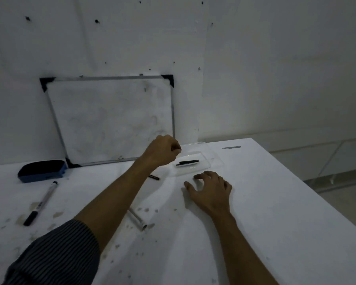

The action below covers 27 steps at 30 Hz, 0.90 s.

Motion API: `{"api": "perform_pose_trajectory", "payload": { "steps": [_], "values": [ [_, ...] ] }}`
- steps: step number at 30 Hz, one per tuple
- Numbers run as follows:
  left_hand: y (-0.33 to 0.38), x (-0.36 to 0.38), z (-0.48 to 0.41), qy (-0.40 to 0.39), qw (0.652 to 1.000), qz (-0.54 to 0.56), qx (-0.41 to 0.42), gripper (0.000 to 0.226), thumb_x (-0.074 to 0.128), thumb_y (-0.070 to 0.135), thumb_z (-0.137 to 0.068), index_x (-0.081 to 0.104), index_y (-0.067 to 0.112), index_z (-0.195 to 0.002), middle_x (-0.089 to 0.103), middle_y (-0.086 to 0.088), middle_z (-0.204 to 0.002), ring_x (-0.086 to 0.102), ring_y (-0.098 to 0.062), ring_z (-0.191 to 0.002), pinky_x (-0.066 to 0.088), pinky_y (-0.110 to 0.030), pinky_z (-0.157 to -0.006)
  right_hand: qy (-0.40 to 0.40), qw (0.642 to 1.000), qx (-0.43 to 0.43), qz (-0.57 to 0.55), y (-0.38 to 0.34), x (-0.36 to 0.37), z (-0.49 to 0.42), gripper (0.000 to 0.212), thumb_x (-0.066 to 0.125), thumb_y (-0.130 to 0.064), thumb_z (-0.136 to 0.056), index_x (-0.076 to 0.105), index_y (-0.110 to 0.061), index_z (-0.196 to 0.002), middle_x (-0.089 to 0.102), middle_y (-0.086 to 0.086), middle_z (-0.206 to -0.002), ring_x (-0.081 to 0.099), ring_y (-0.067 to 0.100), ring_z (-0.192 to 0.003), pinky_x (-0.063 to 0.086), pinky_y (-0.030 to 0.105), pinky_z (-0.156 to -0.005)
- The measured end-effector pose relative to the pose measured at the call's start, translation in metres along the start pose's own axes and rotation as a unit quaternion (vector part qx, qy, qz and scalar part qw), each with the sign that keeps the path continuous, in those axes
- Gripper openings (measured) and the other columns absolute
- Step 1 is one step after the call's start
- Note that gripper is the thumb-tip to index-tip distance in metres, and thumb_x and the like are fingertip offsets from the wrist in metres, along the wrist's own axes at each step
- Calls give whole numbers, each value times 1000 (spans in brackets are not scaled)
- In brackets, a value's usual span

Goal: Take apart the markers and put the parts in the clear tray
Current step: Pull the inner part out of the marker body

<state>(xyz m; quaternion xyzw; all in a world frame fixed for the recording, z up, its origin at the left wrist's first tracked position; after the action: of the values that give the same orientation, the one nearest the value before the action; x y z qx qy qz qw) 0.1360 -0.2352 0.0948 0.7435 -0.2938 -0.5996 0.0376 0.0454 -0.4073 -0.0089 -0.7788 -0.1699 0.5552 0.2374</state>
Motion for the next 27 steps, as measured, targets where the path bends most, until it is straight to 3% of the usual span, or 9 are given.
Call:
{"api": "perform_pose_trajectory", "payload": {
  "steps": [4,8,10,13,17,20,22,25,27],
  "values": [
    [-22,-28,67,0,999,30,39,21,69,27,-98,81,19,-113,80,1,-109,65,-5,-90,50,-22,-85,-26,996,-54,-62,-11,-5,7,18,71,-46,-88,76,-33,-100,76,-13,-104,65,16,-109,40,45,-104],
    [-58,-32,137,-31,998,29,53,18,69,38,-97,78,36,-112,71,24,-109,53,13,-94,39,-9,-87,-62,990,-100,-76,-25,3,21,12,71,-38,-90,75,-33,-100,74,-11,-103,65,15,-104,45,48,-101],
    [-71,-26,163,-46,997,21,52,21,65,41,-99,75,38,-118,66,27,-117,50,8,-109,36,-19,-97,-70,990,-97,-78,-38,12,24,19,69,-40,-92,75,-31,-108,74,-9,-107,65,14,-106,45,43,-103],
    [-80,-15,183,-48,995,-18,87,29,66,33,-98,74,34,-125,69,16,-128,51,-9,-128,36,-37,-112,-85,988,-78,-106,-69,27,22,34,68,-41,-95,69,-26,-126,73,-4,-113,66,16,-108,45,41,-104],
    [-87,-6,200,-57,990,-46,119,40,68,39,-86,74,36,-126,66,17,-135,41,-13,-144,24,-37,-118,-99,993,-27,-64,-102,54,7,51,61,-46,-98,55,-27,-145,68,1,-125,60,24,-122,36,46,-108],
    [-91,-5,203,-23,989,-41,142,31,69,43,-90,77,35,-120,69,18,-129,45,-14,-142,30,-39,-118,-46,999,6,15,-109,66,3,37,59,-46,-98,66,-32,-132,69,2,-121,62,27,-118,35,44,-100],
    [-91,-6,200,-3,989,-37,142,28,67,44,-96,77,32,-120,71,15,-126,46,-16,-142,32,-42,-117,-14,1000,16,9,-107,68,2,26,62,-45,-97,74,-33,-116,71,0,-111,65,26,-109,34,41,-93],
    [-88,-19,193,79,986,-31,144,25,66,34,-99,78,22,-118,77,6,-117,54,-24,-136,37,-45,-113,-15,995,12,-101,-100,65,5,18,64,-42,-98,75,-32,-109,73,-6,-105,68,18,-96,35,36,-93],
    [-85,-35,187,142,981,-21,133,25,66,29,-99,78,18,-118,78,3,-113,59,-25,-129,40,-45,-109,-32,974,6,-226,-96,58,11,16,66,-36,-98,75,-28,-109,74,-9,-99,69,12,-87,49,36,-93]
  ]
}}
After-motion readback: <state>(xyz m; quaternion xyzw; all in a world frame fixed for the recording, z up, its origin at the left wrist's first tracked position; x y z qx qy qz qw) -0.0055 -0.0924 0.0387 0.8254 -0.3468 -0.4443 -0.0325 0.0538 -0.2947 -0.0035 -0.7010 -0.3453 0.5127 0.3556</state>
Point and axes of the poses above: each hand's wrist, its own z-axis away from the middle knuckle, its own x-axis out of the palm, y = z × x, the point moved 4 cm from there along -z, towards the middle knuckle
